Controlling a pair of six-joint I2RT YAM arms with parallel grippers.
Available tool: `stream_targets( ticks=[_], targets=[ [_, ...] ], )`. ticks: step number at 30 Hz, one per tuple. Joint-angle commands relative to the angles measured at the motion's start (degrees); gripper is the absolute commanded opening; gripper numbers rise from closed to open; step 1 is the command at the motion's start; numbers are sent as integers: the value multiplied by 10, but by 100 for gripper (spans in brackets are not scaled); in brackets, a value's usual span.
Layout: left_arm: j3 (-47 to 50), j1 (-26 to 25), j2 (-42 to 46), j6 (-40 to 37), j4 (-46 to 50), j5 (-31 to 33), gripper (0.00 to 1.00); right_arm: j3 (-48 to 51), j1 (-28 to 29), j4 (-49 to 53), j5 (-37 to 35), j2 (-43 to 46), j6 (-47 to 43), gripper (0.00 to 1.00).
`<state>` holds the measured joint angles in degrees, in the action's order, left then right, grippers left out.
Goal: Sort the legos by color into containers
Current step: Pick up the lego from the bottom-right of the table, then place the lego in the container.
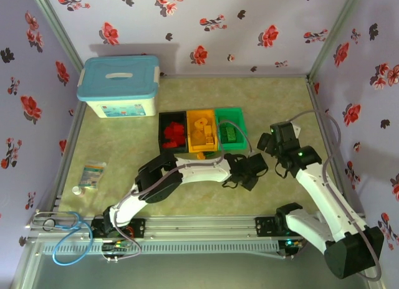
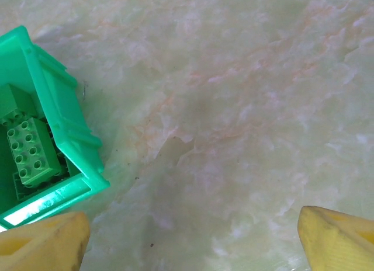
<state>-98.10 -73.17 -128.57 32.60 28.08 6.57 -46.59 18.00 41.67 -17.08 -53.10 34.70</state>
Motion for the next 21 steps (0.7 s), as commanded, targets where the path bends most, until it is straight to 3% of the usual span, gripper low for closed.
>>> stream_targets(
  ticks=[1,8,15,21],
  targets=[
    [-5,39,52,-26,40,30,33,10,-7,-3,1,14,2,93],
    [-79,107,124,-109,67,89,33,17,-8,-7,8,30,6,93],
    [-136,166,70,-107,65,68,33,38,-9,-15,36,55,8,93],
    [-200,183,1,-112,95,64,34,48,-8,-5,41,73,8,93]
  ],
)
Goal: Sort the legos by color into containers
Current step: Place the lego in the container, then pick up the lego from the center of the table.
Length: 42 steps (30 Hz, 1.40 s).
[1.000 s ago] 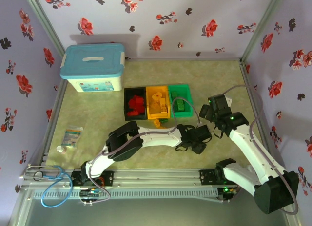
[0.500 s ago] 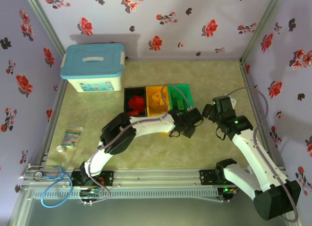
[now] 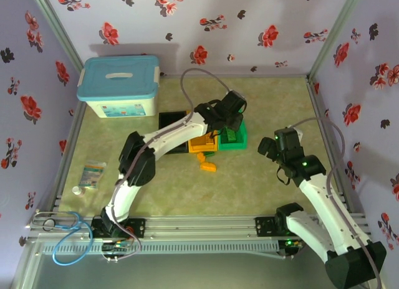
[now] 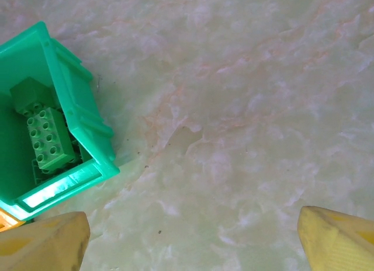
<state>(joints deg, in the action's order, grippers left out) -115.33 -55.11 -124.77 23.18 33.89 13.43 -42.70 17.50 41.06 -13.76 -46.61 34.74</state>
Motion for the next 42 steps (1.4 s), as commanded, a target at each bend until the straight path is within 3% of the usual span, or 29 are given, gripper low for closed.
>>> stream_targets(
  ticks=[1,7,13,18,27,33,38,42],
  targets=[
    [-36,4,-45,-20,41,-5,34,10,-4,2,9,9,7,93],
    [-77,12,-78,-28,68,-6,40,17,-3,-5,20,10,12,93],
    [-86,13,-46,-32,84,-6,64,14,-3,-7,27,11,10,92],
    [-51,10,33,-38,69,-1,65,17,-2,-16,48,14,-5,92],
    [229,3,249,-22,-92,12,65,36,16,-67,129,-9,-22,91],
    [413,2,338,40,-143,28,64,24,115,-110,103,-78,-33,92],
    [556,0,395,94,-178,27,64,-5,204,-167,181,-173,-144,97],
    [646,-15,435,140,-181,31,63,-63,231,-129,180,-272,-211,97]
  ],
)
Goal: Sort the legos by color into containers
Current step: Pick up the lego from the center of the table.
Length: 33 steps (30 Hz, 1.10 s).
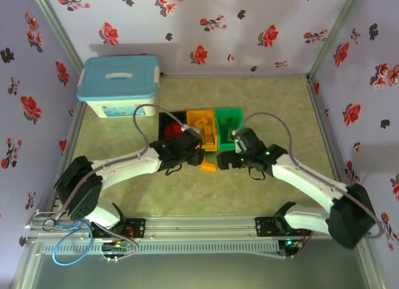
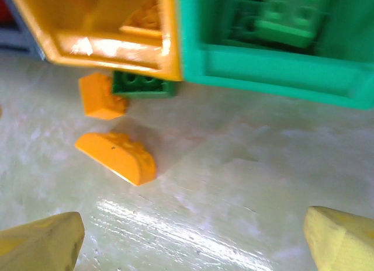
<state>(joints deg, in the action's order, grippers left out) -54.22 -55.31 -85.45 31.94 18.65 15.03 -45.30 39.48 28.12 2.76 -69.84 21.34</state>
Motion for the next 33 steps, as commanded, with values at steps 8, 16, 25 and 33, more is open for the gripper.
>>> stream_targets(
  ticks=[8,16,25,33],
  targets=[
    [141,-62,107,128,-27,65,63,-90,38,-17,36,-171,-106,90],
    [185,-68,144,150,-26,76,62,-171,102,18,-5,-293,-116,87],
    [191,-69,145,147,-26,86,62,-220,152,72,-76,-372,-106,67],
    [202,-69,143,146,-38,92,61,-222,165,86,-125,-370,-96,39]
  ],
)
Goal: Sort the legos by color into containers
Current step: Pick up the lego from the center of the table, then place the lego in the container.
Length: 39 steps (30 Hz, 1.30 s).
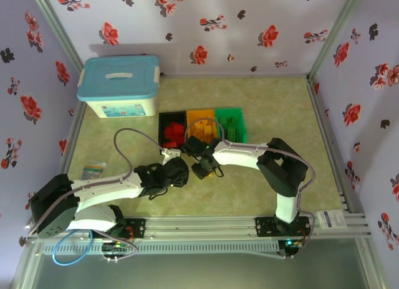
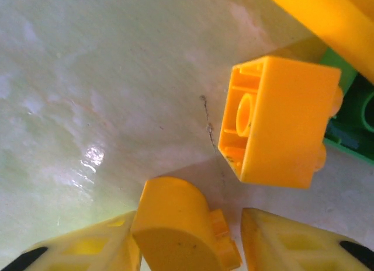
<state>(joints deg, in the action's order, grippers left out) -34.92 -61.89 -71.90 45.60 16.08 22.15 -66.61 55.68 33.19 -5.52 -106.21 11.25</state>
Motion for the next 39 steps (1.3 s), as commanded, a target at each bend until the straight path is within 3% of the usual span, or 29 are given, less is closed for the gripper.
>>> stream_targets(
  ticks=[1,4,14,18,24,28,33,39],
  targets=[
    [10,-3,6,10,-14,22,61,-9,4,37,-45,-5,5,34],
    [9,-3,4,11,-15,23,61,-10,4,39,-50,8,3,25],
    [12,-3,10,12,-14,27,61,-31,1,-10,-29,124,-4,21],
    [13,-3,13,14,-17,29,61,-57,-31,-33,-36,147,5,21],
    [10,-12,19,19,-10,32,61,-154,-87,-18,-44,106,18,22],
    [12,-22,30,31,-2,46,61,-242,-122,39,-47,29,34,23],
    [17,-32,43,40,1,54,61,-307,-132,82,-53,-56,44,26],
    [8,-39,29,36,-3,54,61,-328,-134,96,-51,-99,60,28]
  ],
)
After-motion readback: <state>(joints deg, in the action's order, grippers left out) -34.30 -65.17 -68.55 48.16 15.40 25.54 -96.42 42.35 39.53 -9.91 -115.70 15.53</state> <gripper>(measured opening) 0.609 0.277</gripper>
